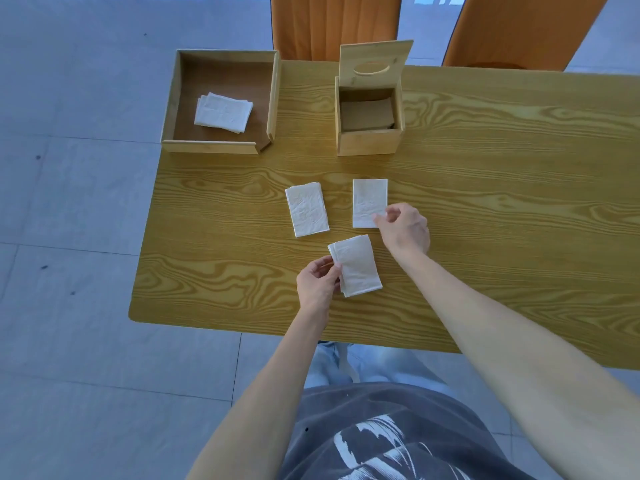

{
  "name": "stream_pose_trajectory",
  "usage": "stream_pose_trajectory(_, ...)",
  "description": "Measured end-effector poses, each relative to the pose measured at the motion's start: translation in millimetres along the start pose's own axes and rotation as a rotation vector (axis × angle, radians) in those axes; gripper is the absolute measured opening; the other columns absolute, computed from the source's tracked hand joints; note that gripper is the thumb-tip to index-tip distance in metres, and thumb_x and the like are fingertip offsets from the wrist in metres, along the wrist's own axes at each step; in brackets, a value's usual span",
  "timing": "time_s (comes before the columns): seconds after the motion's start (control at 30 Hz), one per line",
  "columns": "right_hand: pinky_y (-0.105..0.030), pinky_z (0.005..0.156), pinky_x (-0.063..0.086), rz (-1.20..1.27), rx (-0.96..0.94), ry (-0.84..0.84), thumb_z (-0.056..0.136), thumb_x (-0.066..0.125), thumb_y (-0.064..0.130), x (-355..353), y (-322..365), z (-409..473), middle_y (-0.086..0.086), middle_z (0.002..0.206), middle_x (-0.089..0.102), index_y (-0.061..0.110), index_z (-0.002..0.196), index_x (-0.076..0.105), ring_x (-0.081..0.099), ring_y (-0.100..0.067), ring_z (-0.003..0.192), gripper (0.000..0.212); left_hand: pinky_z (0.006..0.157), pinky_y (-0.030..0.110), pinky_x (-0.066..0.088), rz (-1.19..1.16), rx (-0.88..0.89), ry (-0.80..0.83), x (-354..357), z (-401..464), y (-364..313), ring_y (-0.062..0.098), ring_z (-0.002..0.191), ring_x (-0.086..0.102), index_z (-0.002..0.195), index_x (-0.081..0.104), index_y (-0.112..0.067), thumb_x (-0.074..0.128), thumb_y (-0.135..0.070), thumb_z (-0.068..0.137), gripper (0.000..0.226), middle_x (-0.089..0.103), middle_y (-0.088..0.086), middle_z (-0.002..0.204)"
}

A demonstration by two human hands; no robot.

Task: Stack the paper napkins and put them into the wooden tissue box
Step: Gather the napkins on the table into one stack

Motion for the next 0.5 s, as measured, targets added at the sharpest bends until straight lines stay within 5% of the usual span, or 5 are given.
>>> stream_pose_trajectory(0.27,-0.039,0.087,0.047,-0.093,0.159,0.015,0.087,0.067,0.049,11,7,10,-0.008,0.130,0.059,0.015,0.133,0.052,0.060,-0.030,0.115,0.059,0.073,0.028,0.061,-0.004,-0.006,0.002,-7,5,-8,0.015,0.084,0.073,0.111,0.066,-0.008,0.071,-0.007,0.089,0.022,0.074,0.004,0.095)
stream_pose_trajectory(0.5,-0.037,0.083,0.045,-0.037,0.250,0.009,0.087,0.069,0.043,14,3,12,-0.008,0.125,0.060,0.017,0.117,0.064,0.063,-0.029,0.107,0.039,0.077,0.032,0.062,-0.009,-0.026,0.025,-8,7,-10,0.017,0.086,0.073,0.110,0.065,-0.010,0.072,-0.006,0.088,0.023,0.075,0.003,0.092)
Point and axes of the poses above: each hand's wrist, its own z-axis towards the middle knuckle, its own x-axis out of the palm, y = z × x, the point moved 5 cm from there along z, towards the middle knuckle
